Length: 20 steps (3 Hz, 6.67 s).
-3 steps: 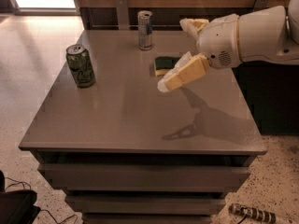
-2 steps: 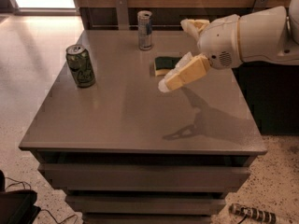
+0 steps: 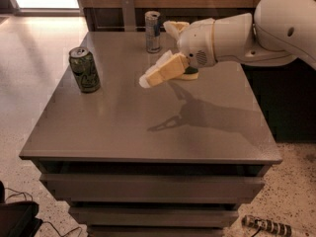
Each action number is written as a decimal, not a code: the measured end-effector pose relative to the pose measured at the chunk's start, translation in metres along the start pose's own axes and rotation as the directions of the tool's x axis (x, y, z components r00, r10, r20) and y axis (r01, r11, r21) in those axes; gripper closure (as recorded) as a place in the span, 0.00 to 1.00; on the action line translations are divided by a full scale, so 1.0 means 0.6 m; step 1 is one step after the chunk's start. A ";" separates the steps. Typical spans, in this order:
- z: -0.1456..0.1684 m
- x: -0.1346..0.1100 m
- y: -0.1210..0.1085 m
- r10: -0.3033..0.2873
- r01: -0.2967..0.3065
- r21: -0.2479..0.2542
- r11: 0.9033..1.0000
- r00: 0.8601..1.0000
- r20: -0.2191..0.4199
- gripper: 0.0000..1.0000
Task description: Knock green can over
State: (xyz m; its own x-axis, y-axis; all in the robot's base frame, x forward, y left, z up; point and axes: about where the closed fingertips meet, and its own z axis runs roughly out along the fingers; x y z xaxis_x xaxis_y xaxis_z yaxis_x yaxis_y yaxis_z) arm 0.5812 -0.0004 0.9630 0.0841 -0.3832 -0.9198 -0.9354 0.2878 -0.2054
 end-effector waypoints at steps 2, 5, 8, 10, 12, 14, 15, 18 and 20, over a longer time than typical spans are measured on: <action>0.125 -0.006 -0.023 0.053 -0.058 0.028 0.998 0.988 0.148 0.00; 0.247 -0.014 0.009 0.109 -0.113 0.014 0.993 0.978 0.179 0.00; 0.336 0.009 0.015 0.193 -0.200 0.023 0.980 0.965 0.177 0.00; 0.385 -0.004 0.024 0.131 -0.130 -0.019 0.991 0.963 0.236 0.16; 0.390 -0.008 0.029 0.130 -0.128 -0.026 0.991 0.963 0.238 0.64; 0.395 -0.012 0.034 0.129 -0.125 -0.033 0.992 0.962 0.239 1.00; 0.395 -0.012 0.034 0.129 -0.125 -0.033 0.992 0.962 0.239 1.00; 0.325 -0.007 -0.014 0.095 -0.095 -0.002 0.995 0.995 0.022 1.00; 0.267 0.030 -0.032 0.077 -0.079 -0.009 0.997 0.983 -0.165 1.00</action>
Offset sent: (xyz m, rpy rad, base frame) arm 0.0559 0.0892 -0.0318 0.2449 -0.0198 -0.0663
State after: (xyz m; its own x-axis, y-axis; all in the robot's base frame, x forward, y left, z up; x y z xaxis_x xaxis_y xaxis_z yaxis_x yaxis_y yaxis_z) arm 0.6555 0.1277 0.8967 -0.0458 -0.4999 -0.8649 -0.9422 0.3092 -0.1288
